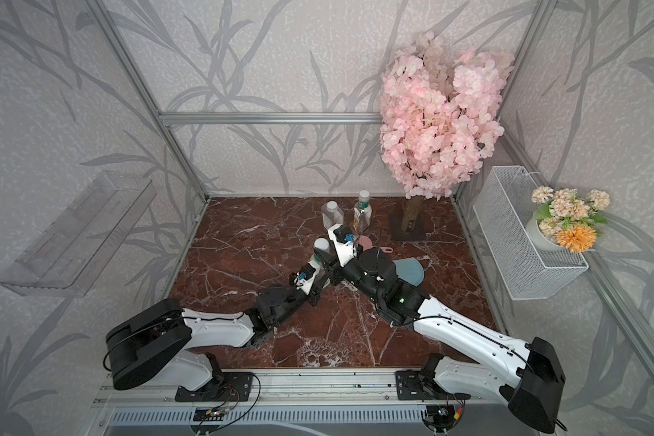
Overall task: Screw on the bottle caps
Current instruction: Screw the bottle cap onto the plastic bottle.
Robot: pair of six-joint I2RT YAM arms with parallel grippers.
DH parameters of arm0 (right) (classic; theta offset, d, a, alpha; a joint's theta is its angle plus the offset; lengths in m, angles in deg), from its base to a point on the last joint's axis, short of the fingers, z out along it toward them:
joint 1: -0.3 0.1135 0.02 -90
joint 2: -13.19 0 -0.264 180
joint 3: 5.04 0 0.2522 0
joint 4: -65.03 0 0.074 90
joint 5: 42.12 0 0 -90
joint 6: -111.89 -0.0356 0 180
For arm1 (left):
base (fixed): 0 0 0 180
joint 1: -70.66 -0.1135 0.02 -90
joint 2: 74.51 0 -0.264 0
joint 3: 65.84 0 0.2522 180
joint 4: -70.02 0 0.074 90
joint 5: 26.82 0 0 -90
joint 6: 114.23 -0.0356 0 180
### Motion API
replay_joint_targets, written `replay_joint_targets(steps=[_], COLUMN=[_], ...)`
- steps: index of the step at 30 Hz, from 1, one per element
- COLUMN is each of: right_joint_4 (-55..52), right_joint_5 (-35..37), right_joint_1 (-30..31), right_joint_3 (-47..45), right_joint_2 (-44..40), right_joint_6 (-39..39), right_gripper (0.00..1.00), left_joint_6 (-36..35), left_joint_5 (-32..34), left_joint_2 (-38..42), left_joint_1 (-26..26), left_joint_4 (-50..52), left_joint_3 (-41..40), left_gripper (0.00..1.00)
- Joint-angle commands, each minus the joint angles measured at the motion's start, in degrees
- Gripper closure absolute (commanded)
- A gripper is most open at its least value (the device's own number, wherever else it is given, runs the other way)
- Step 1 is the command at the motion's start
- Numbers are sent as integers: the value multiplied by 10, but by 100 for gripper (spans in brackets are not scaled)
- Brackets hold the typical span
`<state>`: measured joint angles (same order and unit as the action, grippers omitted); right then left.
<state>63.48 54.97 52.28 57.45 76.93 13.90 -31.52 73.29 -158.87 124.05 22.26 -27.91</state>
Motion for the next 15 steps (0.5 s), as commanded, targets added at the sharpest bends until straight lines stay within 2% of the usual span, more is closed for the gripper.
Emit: replay_joint_targets(steps=[1, 6, 12, 15], right_joint_4=[-106, -132, -193, -244], right_joint_5=[-4, -15, -51, -67], right_joint_1=[14, 14, 15, 11], right_joint_3=[-11, 2, 15, 14], right_joint_2=[21, -15, -77, -124], right_joint_6=[-16, -8, 13, 19], right_gripper=[65, 52, 18, 5], left_joint_6=[-36, -18, 7, 20], left_joint_5=[-27, -10, 9, 8], left_joint_2=[13, 1, -12, -8], left_joint_1=[14, 14, 11, 4], left_joint_4=[-107, -101, -90, -81], left_joint_3=[44, 34, 26, 24], left_gripper=[71, 71, 71, 72])
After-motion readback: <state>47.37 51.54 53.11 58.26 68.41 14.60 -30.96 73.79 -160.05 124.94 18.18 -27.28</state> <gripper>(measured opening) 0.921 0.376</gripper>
